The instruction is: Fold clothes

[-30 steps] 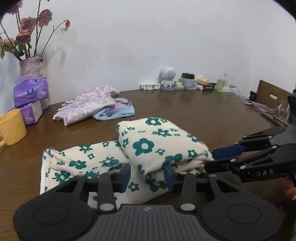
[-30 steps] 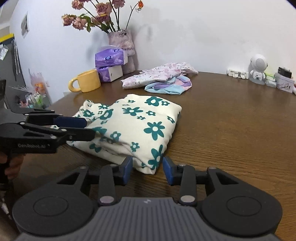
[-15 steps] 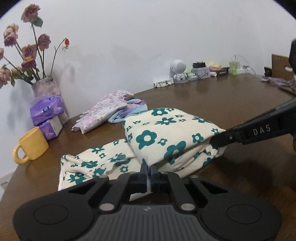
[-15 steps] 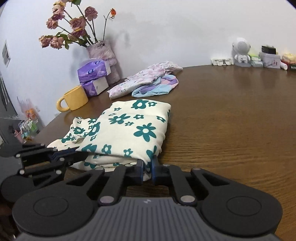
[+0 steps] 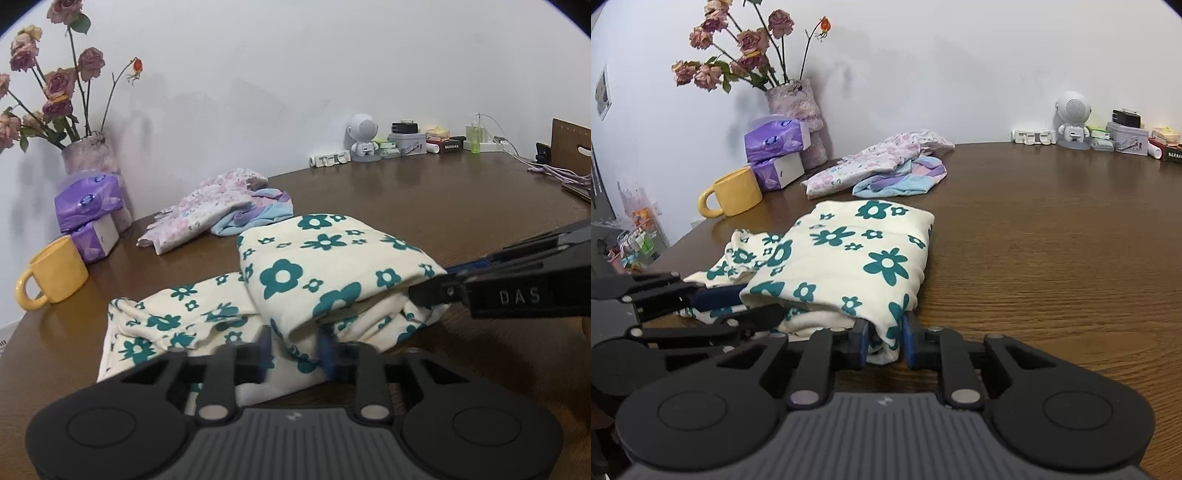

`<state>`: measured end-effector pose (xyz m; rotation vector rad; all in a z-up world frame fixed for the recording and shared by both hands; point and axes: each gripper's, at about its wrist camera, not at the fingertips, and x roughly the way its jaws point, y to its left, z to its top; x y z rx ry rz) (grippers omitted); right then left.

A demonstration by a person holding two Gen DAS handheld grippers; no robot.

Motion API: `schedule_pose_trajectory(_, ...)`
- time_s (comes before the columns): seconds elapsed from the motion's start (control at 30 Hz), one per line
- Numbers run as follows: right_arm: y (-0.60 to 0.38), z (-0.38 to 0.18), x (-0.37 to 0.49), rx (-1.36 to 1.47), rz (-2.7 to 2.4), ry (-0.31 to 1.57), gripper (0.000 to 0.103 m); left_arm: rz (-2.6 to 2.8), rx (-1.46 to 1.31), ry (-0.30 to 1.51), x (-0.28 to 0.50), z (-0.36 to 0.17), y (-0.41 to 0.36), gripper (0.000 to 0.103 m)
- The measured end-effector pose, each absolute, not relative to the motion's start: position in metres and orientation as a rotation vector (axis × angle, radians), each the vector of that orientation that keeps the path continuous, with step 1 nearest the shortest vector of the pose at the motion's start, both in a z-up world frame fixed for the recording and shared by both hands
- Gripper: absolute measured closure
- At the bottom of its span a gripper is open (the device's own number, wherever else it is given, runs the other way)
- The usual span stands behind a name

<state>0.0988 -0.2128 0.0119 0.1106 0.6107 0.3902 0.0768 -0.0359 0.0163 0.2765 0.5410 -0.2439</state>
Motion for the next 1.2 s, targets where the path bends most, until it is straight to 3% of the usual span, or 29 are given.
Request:
schedule_pose_trajectory(0.17,-0.22,0.012,0.1,0.172,0.365,0.599,0.096,-0.232,0.314,0.522,0.072,0.014,-0.038,0.099)
schedule_pose_trajectory(0.5,-0.22,0.005,0.103,0.176,0.356,0.619,0.095,-0.224,0.283,0.523,0.071,0.015,-0.032,0.1)
schedule_pose_trajectory(0.8,-0.223,0.015,0.097,0.13,0.4,0.603,0.088,-0.234,0.208,0.556,0.077,0.02,-0.025,0.085)
schedule_pose_trajectory(0.83,-0.222,0.013,0.099,0.132,0.401,0.609,0.088,-0.239,0.199,0.56,0.079,0.02,-0.024,0.085)
schedule_pose_trajectory(0.9,-0.22,0.01,0.1,0.133,0.401,0.616,0.088,-0.241,0.216,0.551,0.079,0.022,-0.026,0.099)
schedule_pose_trajectory(0.93,-0.219,0.01,0.1,0.131,0.399,0.617,0.088,-0.24,0.241,0.539,0.078,0.023,-0.028,0.101)
schedule_pose_trajectory(1.2,-0.214,0.007,0.1,0.105,0.373,0.622,0.09,-0.219,0.421,0.484,0.067,0.021,-0.043,0.101)
